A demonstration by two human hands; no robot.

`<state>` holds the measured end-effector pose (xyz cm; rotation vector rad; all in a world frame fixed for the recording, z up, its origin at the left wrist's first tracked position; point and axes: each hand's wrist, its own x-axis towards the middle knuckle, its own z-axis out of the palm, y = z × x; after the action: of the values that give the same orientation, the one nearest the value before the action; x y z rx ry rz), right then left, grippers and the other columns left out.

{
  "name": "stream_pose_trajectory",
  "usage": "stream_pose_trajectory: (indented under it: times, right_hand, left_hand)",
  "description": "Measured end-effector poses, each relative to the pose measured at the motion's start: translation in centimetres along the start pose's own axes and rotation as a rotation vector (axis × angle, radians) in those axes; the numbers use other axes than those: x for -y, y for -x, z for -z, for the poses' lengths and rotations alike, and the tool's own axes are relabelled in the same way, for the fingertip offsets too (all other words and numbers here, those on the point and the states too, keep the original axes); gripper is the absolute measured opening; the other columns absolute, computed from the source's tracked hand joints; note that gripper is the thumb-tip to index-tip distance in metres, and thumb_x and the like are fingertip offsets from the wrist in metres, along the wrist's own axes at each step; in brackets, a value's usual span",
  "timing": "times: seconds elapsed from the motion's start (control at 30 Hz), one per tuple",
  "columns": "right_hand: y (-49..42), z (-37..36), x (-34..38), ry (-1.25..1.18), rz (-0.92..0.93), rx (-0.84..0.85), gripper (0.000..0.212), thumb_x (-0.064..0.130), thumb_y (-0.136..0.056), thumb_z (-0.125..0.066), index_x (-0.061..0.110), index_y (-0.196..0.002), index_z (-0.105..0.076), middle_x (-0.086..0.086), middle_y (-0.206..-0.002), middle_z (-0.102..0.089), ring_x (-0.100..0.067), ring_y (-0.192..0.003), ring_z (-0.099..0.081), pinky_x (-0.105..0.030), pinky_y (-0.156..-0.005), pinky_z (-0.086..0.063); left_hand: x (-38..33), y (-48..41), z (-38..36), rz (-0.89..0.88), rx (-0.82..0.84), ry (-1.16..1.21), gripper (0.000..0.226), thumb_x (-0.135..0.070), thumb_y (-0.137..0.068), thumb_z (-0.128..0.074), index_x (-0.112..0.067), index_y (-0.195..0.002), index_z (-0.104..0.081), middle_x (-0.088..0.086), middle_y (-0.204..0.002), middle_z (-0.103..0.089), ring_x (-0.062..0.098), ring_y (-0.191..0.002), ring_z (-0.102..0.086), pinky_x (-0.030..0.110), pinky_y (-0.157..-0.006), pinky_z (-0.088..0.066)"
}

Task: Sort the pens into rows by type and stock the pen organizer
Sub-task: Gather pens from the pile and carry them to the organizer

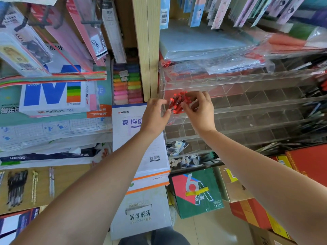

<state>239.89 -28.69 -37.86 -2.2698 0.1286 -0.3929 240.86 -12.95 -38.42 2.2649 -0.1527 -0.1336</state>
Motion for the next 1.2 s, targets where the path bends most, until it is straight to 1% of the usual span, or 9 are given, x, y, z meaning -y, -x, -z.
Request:
stream_pose_trajectory:
  times: [0.13,0.2,0.3,0.4,0.5,0.67,0.8,1.03,1.2]
  right_hand:
    - [1.1,-0.1,1.5,-0.055,0.041,-0.019,0.013,0.016,-0.085,-0.067,0.02,-0.084,-0.056,0.007,-0.076,-0.054,-0.007,-0.06,-0.049,-0.018,-0.059,-0.04]
    - [1.8,-0.7,3.1,-0.129,0.03,0.041,0.01,0.021,-0.087,-0.065,0.014,-0.085,-0.058,0.002,-0.071,-0.061,-0.012,-0.057,-0.052,-0.025,-0.056,-0.043]
    - [3.5,-2.2,6.3,-0.209,0.045,0.118,0.008,0.016,-0.089,-0.064,0.013,-0.082,-0.059,0.003,-0.062,-0.057,-0.005,-0.052,-0.046,-0.019,-0.053,-0.038]
    - [5.9,-4.9,9.9,-0.263,0.055,0.234,0.008,0.014,-0.09,-0.062,0.014,-0.082,-0.062,-0.005,-0.059,-0.057,-0.011,-0.052,-0.046,-0.025,-0.052,-0.039]
    - [9.0,-9.4,13.3,-0.303,0.027,0.365,0.008,0.017,-0.09,-0.06,0.012,-0.084,-0.063,-0.007,-0.062,-0.058,-0.025,-0.055,-0.049,-0.033,-0.053,-0.041]
    - [15.7,-18.9,18.2,-0.289,-0.001,0.498,0.007,0.012,-0.088,-0.063,0.016,-0.083,-0.064,0.006,-0.057,-0.055,-0.005,-0.049,-0.046,-0.022,-0.053,-0.037]
    - [21.6,-27.3,19.0,-0.192,-0.203,0.55,0.006,0.015,-0.087,-0.064,0.012,-0.089,-0.068,-0.003,-0.068,-0.065,-0.015,-0.063,-0.057,-0.033,-0.063,-0.047]
    - [28.5,-34.4,13.2,0.123,-0.501,0.608,0.016,0.016,-0.091,-0.058,0.012,-0.106,-0.063,0.004,-0.086,-0.061,-0.015,-0.076,-0.057,-0.011,-0.052,-0.032]
    - [29.5,-37.9,8.5,0.214,-0.642,0.61,0.042,0.036,-0.094,-0.055,0.011,-0.126,-0.046,-0.003,-0.108,-0.058,-0.018,-0.087,-0.057,-0.026,-0.069,-0.045]
  left_hand:
    - [0.7,0.8,1.1,0.011,-0.058,0.036,0.021,-0.018,-0.093,-0.055,-0.013,-0.113,-0.06,0.005,-0.118,-0.056,0.017,-0.093,-0.058,0.032,-0.084,-0.048]
    - [1.1,1.3,2.1,0.049,-0.078,0.056,0.016,-0.019,-0.094,-0.053,-0.016,-0.106,-0.064,0.0,-0.106,-0.064,0.015,-0.082,-0.059,0.031,-0.077,-0.048]
    - [3.0,2.7,4.1,0.125,-0.074,0.157,0.012,-0.018,-0.092,-0.053,-0.022,-0.094,-0.064,-0.003,-0.086,-0.068,0.019,-0.077,-0.065,0.039,-0.076,-0.054]
    - [5.9,4.9,7.1,0.166,-0.093,0.21,0.012,-0.019,-0.087,-0.052,-0.026,-0.086,-0.061,0.0,-0.083,-0.07,0.024,-0.076,-0.067,0.045,-0.076,-0.055]
    - [10.3,7.6,10.8,0.214,-0.114,0.127,0.009,-0.019,-0.092,-0.053,-0.022,-0.091,-0.061,0.001,-0.084,-0.071,0.025,-0.077,-0.067,0.041,-0.077,-0.054]
    - [21.1,12.8,16.3,0.311,-0.084,-0.007,0.014,-0.026,-0.094,-0.054,-0.016,-0.099,-0.063,0.001,-0.092,-0.07,0.019,-0.081,-0.064,0.03,-0.069,-0.047]
    - [30.4,17.3,18.6,0.465,0.11,-0.074,0.015,-0.024,-0.093,-0.052,-0.015,-0.098,-0.064,0.006,-0.098,-0.07,0.026,-0.092,-0.064,0.035,-0.075,-0.049]
    - [41.1,22.0,16.9,0.566,0.398,-0.084,0.024,-0.029,-0.098,-0.046,-0.014,-0.109,-0.062,0.006,-0.112,-0.065,0.024,-0.102,-0.061,0.029,-0.078,-0.044]
    - [45.0,21.6,12.5,0.564,0.425,-0.011,0.024,-0.025,-0.097,-0.047,-0.014,-0.112,-0.062,0.002,-0.119,-0.063,0.02,-0.109,-0.058,0.028,-0.084,-0.042]
